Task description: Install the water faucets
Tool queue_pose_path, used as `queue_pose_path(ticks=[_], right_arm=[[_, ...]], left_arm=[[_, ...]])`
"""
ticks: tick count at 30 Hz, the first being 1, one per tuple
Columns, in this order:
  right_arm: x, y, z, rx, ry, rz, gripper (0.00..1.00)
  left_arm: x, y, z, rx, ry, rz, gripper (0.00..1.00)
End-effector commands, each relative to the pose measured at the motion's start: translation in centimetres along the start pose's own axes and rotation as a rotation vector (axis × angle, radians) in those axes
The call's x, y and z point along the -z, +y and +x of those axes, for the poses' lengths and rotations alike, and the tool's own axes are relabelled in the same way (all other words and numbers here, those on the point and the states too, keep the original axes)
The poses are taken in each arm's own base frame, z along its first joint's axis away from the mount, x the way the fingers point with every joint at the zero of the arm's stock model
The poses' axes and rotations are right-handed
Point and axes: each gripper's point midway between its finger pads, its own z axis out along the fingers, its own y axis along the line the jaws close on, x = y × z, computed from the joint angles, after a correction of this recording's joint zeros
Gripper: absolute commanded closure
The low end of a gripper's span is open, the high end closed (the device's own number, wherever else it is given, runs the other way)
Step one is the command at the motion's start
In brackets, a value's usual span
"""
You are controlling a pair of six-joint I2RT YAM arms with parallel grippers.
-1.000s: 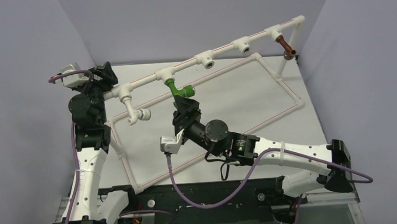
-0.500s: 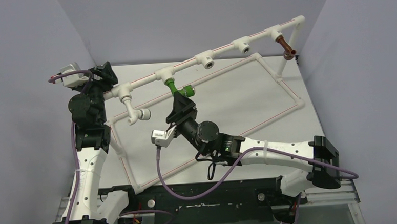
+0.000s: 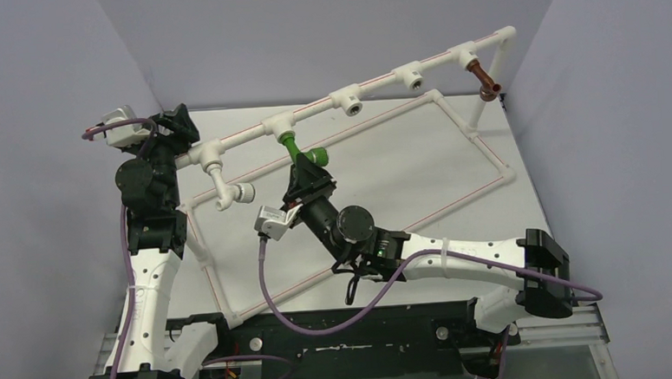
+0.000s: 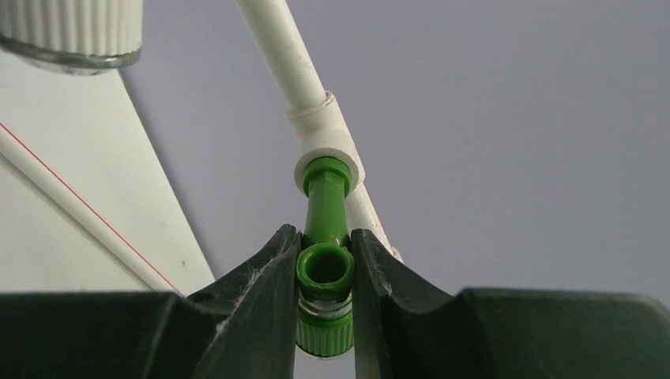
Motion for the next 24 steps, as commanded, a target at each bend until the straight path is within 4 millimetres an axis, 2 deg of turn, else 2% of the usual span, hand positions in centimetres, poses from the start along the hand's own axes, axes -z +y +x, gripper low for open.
queue_pose_path(ticks=[1, 7, 13, 24], right_arm=[[0.3, -4.8, 0.6, -0.401, 0.041, 0.235, 1.00], [0.5, -5.4, 0.1, -0.901, -0.013, 0.345, 1.00], [0.1, -4.5, -0.6, -1.339, -0.054, 0.400, 1.00], [0.6, -4.4, 0.1, -1.881, -0.074, 0.498, 1.00]], left_arm=[[3.7, 6.6, 14.0, -0.080, 0.467, -0.190, 0.34], [3.7, 6.5, 14.0, -0.078, 0.467, -0.187, 0.34], [3.7, 6.5, 13.7, -0.077, 0.458, -0.186, 0.34], [3.7, 6.3, 13.5, -0.067, 0.452, -0.177, 0.34]])
